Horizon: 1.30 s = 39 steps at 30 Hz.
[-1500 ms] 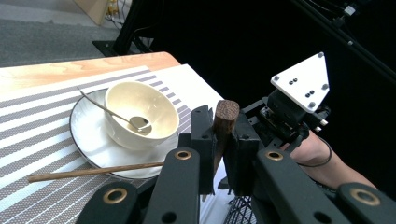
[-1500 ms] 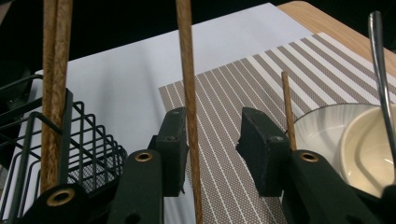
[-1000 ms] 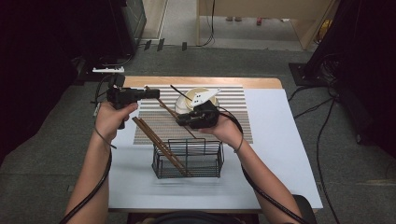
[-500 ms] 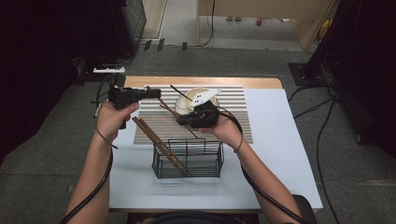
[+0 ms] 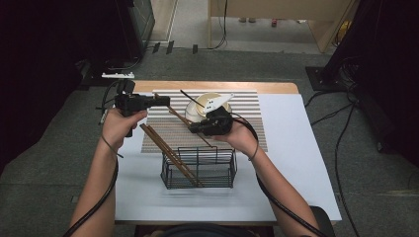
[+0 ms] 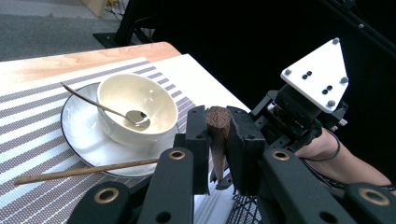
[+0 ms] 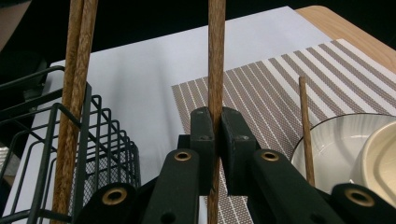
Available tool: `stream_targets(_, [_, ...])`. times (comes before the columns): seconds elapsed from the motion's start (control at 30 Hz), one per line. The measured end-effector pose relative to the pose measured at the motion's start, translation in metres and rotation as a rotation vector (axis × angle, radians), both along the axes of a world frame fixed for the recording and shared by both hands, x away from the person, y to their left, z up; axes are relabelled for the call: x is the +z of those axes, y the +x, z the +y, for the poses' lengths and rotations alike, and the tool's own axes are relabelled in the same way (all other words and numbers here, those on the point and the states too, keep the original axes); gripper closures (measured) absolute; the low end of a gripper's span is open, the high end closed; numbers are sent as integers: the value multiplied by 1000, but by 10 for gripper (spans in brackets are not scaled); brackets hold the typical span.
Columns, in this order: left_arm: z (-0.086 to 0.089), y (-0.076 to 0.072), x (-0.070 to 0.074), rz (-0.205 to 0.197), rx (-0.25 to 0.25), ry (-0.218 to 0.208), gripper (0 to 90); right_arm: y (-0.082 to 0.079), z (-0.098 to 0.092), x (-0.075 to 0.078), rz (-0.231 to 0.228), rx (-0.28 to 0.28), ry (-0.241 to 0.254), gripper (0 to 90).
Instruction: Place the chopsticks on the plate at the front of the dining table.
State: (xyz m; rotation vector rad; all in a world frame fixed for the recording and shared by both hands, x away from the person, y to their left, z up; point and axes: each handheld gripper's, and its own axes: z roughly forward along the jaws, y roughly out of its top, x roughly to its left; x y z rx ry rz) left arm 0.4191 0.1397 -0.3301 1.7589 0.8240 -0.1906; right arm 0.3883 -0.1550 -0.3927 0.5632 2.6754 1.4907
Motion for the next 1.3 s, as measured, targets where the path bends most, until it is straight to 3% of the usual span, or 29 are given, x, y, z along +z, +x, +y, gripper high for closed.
stream_targets(0.27, [7, 0, 0, -27, 27, 2, 660, -1, -3, 4, -17, 3, -8, 857])
stream_targets(0.63, [12, 1, 0, -54, 49, 4, 580, 0, -5, 5, -12, 5, -24, 858])
stream_targets(0.9, [18, 0, 2, -64, 64, -5, 573, 2, -8, 2, -12, -7, -41, 858])
stream_targets(1.13, [26, -1, 3, -104, 106, 6, 550, 4, -11, 1, -1, -23, -55, 858])
stream_targets(1.3, [22, -1, 4, -118, 104, 1, 546, 2, -10, 3, -8, -11, -73, 857])
